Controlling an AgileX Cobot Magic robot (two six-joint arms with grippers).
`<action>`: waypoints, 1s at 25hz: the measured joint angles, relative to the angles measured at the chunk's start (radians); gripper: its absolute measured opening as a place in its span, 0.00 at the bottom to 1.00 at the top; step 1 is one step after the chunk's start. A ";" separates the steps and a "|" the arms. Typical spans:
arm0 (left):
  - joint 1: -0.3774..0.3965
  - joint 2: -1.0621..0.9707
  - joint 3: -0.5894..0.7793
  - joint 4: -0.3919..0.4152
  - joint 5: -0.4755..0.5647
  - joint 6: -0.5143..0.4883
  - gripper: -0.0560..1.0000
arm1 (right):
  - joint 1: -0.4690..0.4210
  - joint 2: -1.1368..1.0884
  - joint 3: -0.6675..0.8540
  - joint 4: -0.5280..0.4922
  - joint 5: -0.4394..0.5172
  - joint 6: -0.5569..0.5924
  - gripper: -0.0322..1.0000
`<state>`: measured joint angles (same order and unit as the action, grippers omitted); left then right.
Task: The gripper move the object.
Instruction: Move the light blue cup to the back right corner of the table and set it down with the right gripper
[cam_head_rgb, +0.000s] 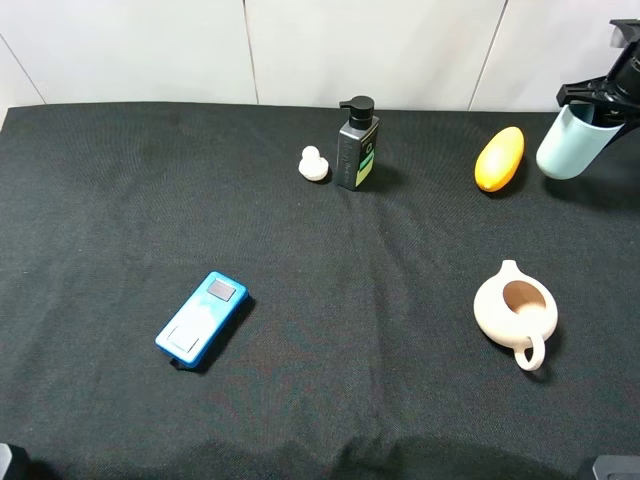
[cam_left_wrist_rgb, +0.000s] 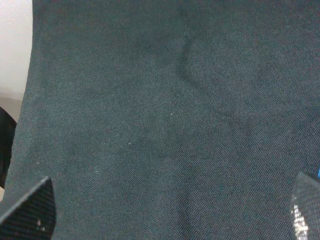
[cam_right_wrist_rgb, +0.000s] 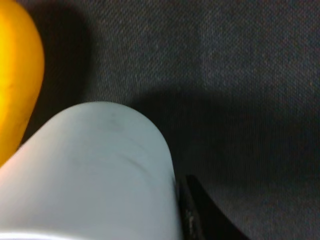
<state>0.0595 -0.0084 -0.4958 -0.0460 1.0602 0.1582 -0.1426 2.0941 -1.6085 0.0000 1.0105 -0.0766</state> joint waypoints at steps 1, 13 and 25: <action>0.000 0.000 0.000 0.000 0.000 0.000 0.99 | 0.000 0.007 0.000 0.000 -0.005 0.000 0.06; 0.000 0.000 0.000 0.000 0.000 0.000 0.99 | 0.000 0.056 0.000 -0.007 -0.053 0.001 0.06; 0.000 0.000 0.000 0.000 0.000 0.000 0.99 | 0.000 0.056 0.000 -0.019 -0.054 0.001 0.06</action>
<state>0.0595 -0.0084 -0.4958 -0.0457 1.0602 0.1582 -0.1426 2.1504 -1.6085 -0.0191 0.9568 -0.0760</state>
